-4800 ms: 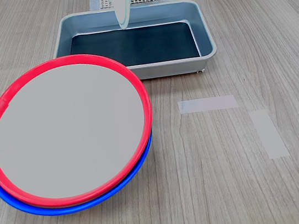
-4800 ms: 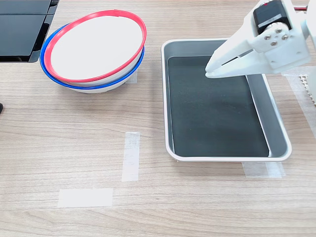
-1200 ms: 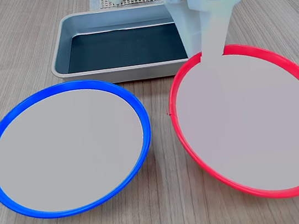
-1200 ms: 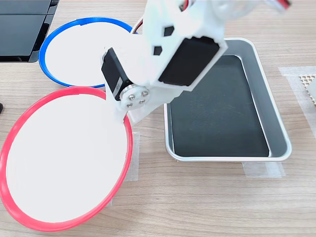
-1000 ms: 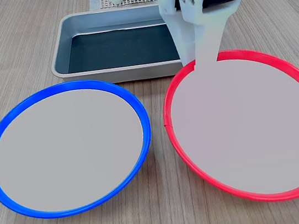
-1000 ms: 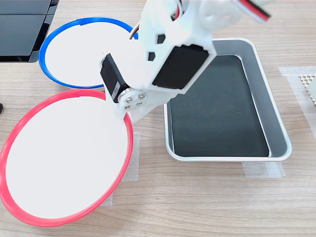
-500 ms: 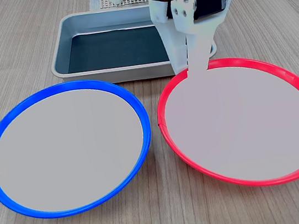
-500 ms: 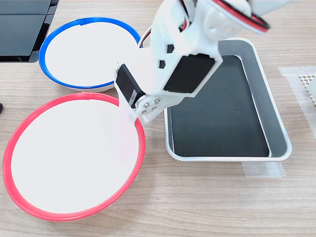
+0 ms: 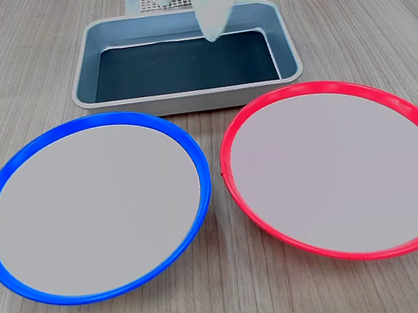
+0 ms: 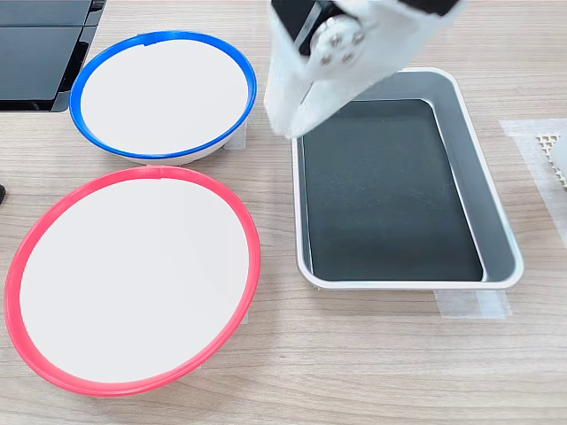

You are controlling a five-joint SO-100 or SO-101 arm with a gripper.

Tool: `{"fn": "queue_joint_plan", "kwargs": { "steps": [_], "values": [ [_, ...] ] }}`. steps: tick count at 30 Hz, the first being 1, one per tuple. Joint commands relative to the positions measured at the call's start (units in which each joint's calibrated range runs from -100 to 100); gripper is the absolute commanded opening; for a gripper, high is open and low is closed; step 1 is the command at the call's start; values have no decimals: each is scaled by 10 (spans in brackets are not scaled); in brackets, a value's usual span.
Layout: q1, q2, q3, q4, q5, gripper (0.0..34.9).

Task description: Lift the stacked dish and set it down on the table.

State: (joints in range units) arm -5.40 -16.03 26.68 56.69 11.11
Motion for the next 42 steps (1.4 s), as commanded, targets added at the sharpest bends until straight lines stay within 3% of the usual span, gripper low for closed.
{"fn": "queue_joint_plan", "kwargs": {
  "steps": [1, 6, 9, 13, 16, 22, 42],
  "values": [
    [32, -176, 152, -111, -26, 0],
    [59, -427, 463, -319, -62, 0],
    [72, -571, 598, -347, -76, 0],
    [96, -748, 725, -278, -71, 0],
    [96, -819, 733, -155, -63, 0],
    [88, -830, 733, -93, -80, 0],
    [89, -830, 733, -91, -80, 3]
  ]
}}
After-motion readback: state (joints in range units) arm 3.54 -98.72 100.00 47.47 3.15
